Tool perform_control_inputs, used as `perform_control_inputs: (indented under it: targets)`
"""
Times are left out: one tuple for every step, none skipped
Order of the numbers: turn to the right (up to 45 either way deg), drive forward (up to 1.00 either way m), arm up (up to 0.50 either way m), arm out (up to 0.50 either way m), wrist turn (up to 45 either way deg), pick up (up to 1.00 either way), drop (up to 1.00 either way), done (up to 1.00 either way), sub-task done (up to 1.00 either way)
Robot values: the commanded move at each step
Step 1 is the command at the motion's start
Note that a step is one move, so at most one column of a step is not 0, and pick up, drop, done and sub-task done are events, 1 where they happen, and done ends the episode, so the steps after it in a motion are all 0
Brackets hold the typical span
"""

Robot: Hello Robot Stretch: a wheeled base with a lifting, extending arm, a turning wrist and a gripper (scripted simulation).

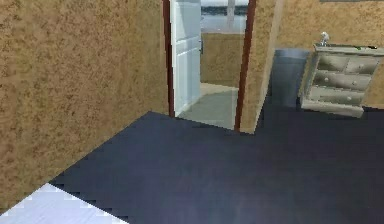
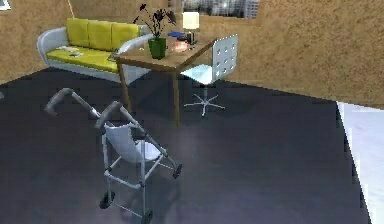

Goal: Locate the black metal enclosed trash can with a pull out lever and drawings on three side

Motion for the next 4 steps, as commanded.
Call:
perform_control_inputs:
  targets:
    - [6.0, 0.00, 0.00, 0.00, 0.0, 0.00, 0.00, 0.00, 0.00]
    - [0.0, 0.35, 0.00, 0.00, 0.0, 0.00, 0.00, 0.00, 0.00]
    - [18.0, 0.00, 0.00, 0.00, 0.0, 0.00, 0.00, 0.00, 0.00]
    - [0.0, 0.80, 0.00, 0.00, 0.0, 0.00, 0.00, 0.00, 0.00]
